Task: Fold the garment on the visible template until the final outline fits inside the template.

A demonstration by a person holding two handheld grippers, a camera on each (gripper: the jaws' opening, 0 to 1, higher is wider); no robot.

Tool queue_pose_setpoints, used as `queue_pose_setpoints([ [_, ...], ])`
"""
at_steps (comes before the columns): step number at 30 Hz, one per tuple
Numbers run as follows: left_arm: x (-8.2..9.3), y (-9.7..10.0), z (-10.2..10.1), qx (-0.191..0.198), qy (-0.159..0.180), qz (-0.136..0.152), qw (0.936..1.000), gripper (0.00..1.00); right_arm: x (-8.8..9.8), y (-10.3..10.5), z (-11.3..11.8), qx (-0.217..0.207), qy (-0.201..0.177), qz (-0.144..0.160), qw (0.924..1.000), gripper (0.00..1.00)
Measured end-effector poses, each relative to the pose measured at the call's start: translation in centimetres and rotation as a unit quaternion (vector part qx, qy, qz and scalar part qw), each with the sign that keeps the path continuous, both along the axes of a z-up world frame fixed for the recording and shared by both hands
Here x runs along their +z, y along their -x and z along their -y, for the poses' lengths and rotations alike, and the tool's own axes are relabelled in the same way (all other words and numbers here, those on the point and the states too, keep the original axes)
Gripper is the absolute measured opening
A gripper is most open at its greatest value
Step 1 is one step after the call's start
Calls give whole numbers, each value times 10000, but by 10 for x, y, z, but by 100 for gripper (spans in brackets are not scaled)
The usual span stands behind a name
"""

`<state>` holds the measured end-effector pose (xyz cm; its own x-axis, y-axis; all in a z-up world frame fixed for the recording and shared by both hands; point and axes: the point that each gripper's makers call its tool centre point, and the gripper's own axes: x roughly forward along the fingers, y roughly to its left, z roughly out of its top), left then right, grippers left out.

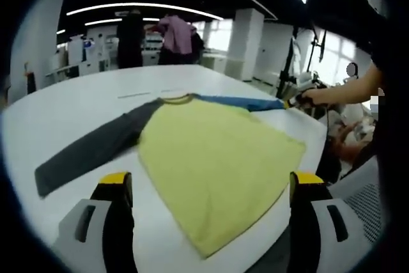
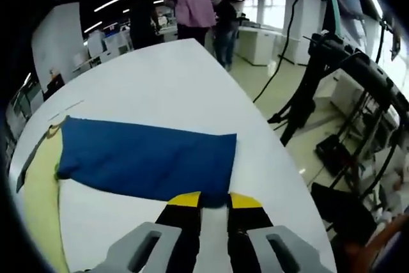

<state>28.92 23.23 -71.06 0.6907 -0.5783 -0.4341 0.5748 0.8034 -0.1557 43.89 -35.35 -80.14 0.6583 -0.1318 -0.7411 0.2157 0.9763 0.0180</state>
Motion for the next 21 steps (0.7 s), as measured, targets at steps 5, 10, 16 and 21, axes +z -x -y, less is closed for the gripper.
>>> queue_pose_setpoints([
  [5, 1, 1, 1, -60, -127, 49, 9999, 99, -1, 0, 0, -54, 33, 6, 10000, 6],
  [10, 0, 1, -1, -60, -151, 80, 9998, 99, 1, 0, 0, -101, -57, 25, 9999, 2],
  [16, -2, 1, -5, -43, -217, 90, 9997, 99, -1, -3, 1, -115, -227, 12, 9997, 0],
  [21, -3, 1, -6, -29, -215, 95, 9997, 99, 6, 5, -12, -130, -254, 55, 9996, 0],
])
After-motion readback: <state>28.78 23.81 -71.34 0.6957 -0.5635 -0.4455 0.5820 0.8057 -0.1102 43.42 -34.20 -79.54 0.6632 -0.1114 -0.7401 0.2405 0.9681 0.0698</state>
